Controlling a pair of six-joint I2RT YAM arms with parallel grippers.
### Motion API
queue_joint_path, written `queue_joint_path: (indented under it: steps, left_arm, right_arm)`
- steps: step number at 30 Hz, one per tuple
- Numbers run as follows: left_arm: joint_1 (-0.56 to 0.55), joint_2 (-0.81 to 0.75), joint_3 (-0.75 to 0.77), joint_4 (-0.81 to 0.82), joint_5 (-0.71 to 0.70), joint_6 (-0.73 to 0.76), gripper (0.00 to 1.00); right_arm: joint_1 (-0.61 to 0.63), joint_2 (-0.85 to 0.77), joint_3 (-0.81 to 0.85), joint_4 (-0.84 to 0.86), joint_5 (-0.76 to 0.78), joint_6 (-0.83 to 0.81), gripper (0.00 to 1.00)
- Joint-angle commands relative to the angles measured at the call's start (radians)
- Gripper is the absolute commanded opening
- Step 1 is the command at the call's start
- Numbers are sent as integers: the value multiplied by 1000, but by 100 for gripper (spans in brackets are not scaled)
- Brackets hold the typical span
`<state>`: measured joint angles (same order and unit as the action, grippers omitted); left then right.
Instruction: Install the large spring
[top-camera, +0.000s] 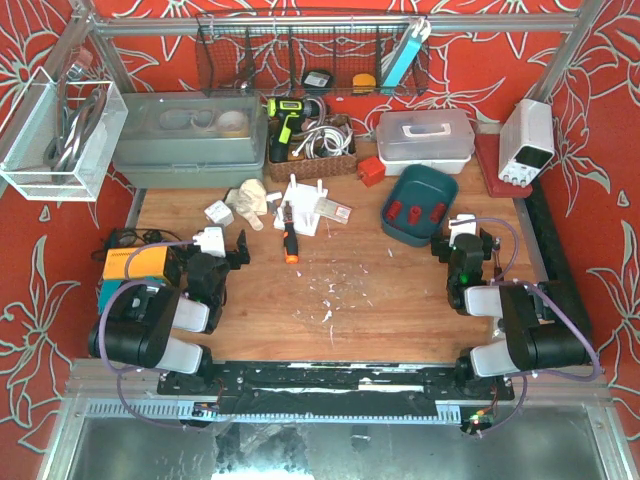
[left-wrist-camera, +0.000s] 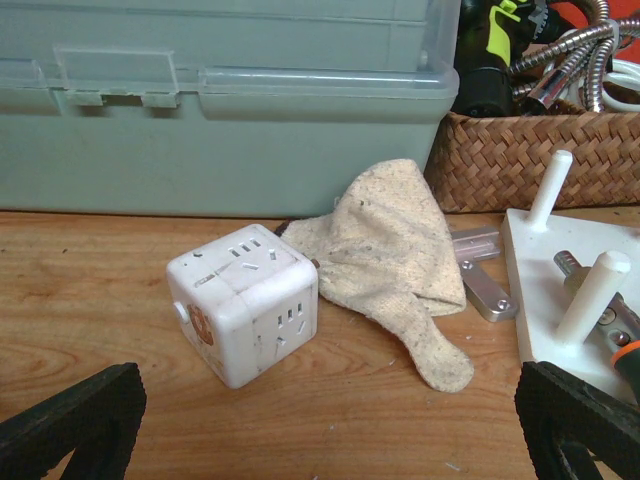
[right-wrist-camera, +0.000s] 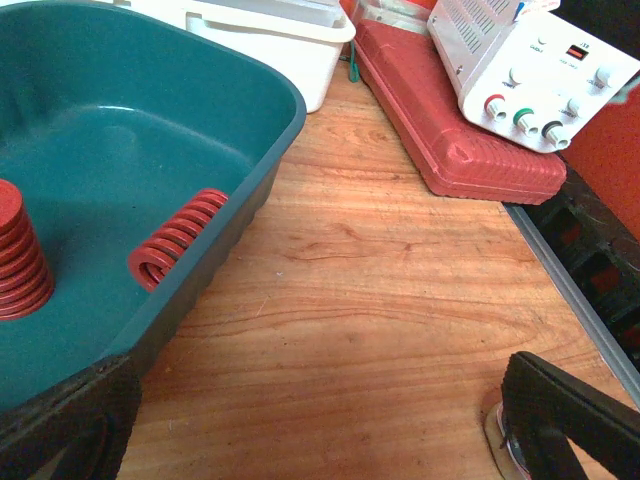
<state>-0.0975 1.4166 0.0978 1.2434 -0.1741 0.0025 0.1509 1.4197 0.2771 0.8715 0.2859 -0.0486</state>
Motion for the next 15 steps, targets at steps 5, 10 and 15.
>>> queue_joint_path:
  steps: [5,10,15]
  left_arm:
    - [-2,-8,-4,33,-8,2,100]
    - [-2,-9,-6,33,-8,2,100]
    - [-4,-55,5,-15,-8,5,100]
  right_arm:
    - [9,-5,5,12,-20,7,99]
    - [8,-41,-8,10,-17,7,99]
    - [8,-306,84,-383,-30,7,99]
